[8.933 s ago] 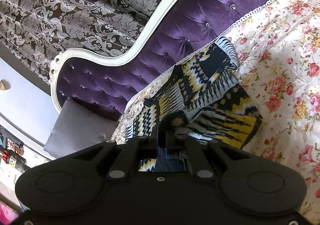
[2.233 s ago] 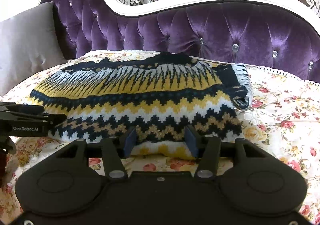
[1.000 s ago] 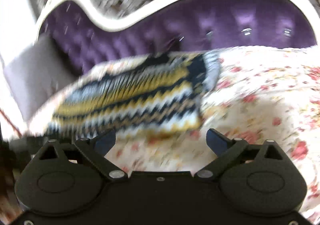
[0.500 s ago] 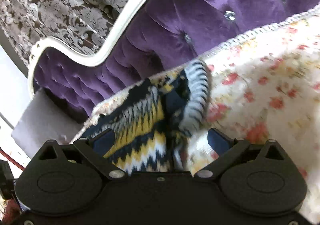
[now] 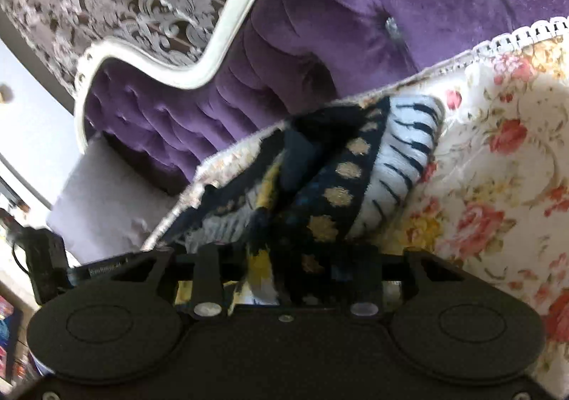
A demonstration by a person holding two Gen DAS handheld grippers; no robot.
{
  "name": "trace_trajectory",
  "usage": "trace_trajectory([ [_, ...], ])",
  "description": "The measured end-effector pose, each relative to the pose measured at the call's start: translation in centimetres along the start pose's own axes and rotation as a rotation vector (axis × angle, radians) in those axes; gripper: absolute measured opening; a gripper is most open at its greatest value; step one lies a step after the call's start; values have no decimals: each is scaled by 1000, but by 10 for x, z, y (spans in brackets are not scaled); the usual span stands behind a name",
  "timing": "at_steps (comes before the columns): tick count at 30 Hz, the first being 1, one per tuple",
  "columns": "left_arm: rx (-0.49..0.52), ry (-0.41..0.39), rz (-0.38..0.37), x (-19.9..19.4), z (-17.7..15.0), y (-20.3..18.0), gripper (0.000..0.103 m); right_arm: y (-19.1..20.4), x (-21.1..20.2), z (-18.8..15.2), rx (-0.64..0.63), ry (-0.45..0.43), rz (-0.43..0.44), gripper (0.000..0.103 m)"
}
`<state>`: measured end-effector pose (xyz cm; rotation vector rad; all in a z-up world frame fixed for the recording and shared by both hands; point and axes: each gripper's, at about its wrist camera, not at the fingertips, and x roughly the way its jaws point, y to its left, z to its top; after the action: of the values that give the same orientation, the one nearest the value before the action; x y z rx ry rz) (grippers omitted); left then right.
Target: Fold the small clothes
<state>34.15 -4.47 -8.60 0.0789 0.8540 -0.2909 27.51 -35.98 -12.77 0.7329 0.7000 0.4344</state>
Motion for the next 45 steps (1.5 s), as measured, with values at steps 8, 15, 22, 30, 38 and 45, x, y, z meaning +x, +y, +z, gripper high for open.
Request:
trace_trajectory([
  [8, -86, -43, 5, -24, -1, 26, 63, 37, -7, 4, -40, -9, -142, 47],
  [15, -236, -169, 120, -75, -39, 101, 63, 89, -5, 14, -109, -32, -147, 45],
  [22, -341, -202, 124, -90, -58, 148, 63, 162, 42, 7, -185, 7, -64, 45],
  [30, -429, -226, 91, -96, -59, 168, 63, 223, 130, -34, -226, 105, 12, 29],
  [38, -482, -202, -41, -90, -63, 183, 63, 266, 140, -70, -470, 79, -75, 62],
  [45, -487, -178, -206, -86, -58, 172, 63, 290, 89, -108, -795, -71, -322, 102],
])
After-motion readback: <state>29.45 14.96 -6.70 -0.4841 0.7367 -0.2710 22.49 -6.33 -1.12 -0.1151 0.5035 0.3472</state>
